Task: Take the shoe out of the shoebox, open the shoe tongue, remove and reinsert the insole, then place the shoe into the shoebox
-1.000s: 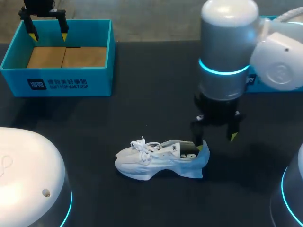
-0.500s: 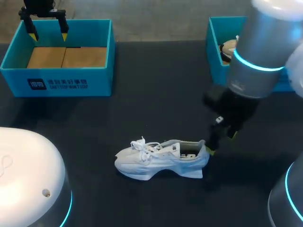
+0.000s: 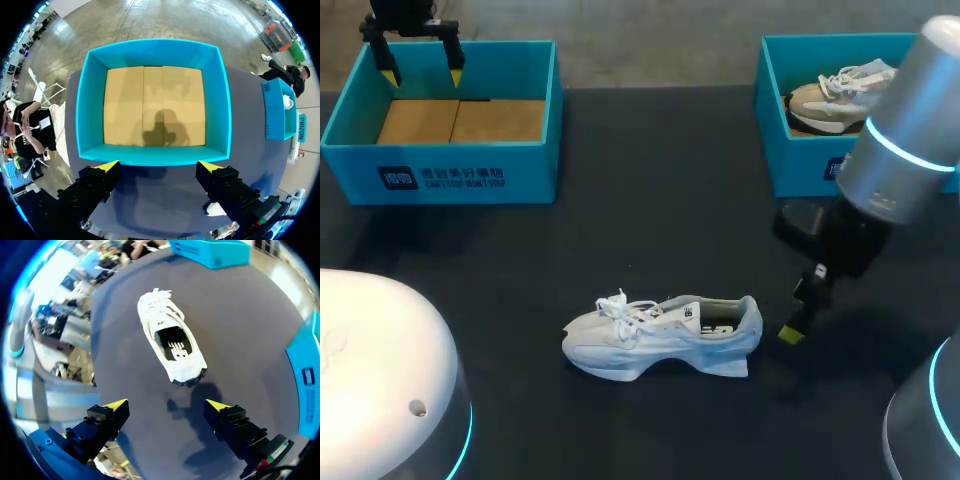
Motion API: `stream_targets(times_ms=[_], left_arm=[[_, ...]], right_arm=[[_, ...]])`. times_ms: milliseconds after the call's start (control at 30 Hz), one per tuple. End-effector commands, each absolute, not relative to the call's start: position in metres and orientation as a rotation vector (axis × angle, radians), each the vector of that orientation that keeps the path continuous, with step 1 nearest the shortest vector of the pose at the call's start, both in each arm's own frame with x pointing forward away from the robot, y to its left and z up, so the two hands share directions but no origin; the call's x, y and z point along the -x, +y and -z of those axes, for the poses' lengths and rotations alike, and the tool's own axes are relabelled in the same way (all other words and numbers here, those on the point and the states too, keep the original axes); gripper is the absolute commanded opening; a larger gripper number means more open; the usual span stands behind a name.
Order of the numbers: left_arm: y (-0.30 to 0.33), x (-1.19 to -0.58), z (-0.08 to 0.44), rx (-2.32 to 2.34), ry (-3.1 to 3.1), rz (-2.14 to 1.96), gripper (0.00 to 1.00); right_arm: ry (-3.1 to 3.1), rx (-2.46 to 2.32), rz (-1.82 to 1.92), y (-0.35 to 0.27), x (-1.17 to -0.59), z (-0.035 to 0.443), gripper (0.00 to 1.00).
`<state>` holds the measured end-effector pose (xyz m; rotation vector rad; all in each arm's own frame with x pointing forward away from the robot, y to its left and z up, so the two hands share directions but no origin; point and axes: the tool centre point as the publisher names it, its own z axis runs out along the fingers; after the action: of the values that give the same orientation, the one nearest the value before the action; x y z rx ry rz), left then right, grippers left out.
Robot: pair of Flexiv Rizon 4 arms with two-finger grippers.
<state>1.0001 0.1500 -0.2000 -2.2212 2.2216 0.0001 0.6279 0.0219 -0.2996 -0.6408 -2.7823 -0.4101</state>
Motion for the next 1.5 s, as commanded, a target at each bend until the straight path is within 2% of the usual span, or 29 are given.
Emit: stream_targets(times_ms=[33, 533, 667, 867, 1167, 1500], left_arm=[[0.15, -1.0, 0.2, 2.221, 2.222, 0.0, 1.0], [0.15, -1.0, 0.2, 2.221, 2.222, 0.0, 1.0], [0.15, -1.0, 0.2, 2.221, 2.222, 0.0, 1.0], [0.15, -1.0, 0.2, 2.221, 2.222, 0.0, 1.0], [0.15, -1.0, 0.2, 2.221, 2.222, 0.0, 1.0], [0.15, -1.0, 0.2, 2.221, 2.222, 0.0, 1.0]], right_arm=[[-2.756, 0.664, 0.846, 0.002, -0.634, 0.31, 1.0], [-2.813, 0.635, 0.859, 0.0, -0.631, 0.315, 1.0], [-2.79, 0.558, 1.203, -0.031, -0.632, 0.339, 1.0], [-2.678, 0.615, 1.429, -0.077, -0.648, 0.367, 1.0], [-2.583, 0.374, 1.7, -0.085, -0.652, 0.38, 1.0], [-2.572, 0.302, 1.667, -0.081, -0.651, 0.389, 1.0]])
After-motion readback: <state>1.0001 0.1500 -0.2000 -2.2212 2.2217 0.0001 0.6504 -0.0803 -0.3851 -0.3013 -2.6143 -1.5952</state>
